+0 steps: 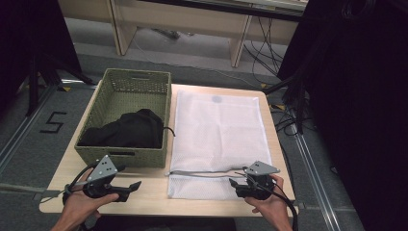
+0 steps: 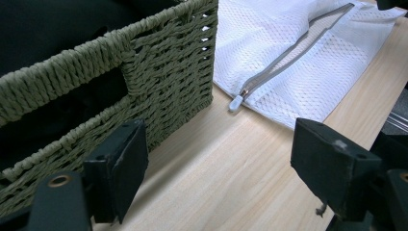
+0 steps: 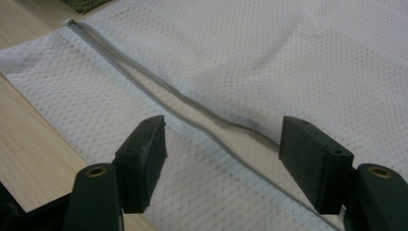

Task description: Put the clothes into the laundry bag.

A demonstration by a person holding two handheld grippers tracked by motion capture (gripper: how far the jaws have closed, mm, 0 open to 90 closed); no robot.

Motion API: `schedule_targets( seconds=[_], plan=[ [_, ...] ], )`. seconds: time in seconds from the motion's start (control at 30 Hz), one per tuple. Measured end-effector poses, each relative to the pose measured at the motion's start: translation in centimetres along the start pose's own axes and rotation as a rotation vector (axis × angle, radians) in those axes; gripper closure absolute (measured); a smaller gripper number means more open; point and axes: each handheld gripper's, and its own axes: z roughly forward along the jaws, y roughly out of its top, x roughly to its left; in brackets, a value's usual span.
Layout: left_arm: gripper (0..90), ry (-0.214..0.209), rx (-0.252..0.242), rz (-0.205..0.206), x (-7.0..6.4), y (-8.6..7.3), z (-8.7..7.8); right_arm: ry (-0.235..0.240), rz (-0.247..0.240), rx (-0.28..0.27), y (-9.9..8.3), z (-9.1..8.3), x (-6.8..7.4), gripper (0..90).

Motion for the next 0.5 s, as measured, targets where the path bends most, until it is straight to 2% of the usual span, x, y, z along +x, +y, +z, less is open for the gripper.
schedule_targets(
  seconds=[0.1,0.13,0.17,0.27,0.5],
  plan=[
    [20.3,0.000,0.000,0.000,-0.05,-0.02,0.04,0.002,-0.011,0.004,-0.04,-0.02,-0.12,34.4],
    [20.3,-0.002,0.003,0.004,-0.04,-0.02,0.01,-0.016,-0.001,-0.007,0.00,0.00,-0.11,34.4],
    [20.3,-0.003,0.003,0.005,-0.03,-0.02,0.02,0.002,-0.012,-0.003,0.00,0.14,-0.18,34.4],
    [20.3,-0.004,0.005,0.004,-0.03,-0.01,-0.02,0.001,-0.028,-0.002,-0.01,0.18,-0.30,34.4],
    [20.3,-0.010,0.006,-0.002,0.02,-0.02,-0.03,0.007,-0.031,0.015,0.00,0.33,-0.40,34.5]
  ],
)
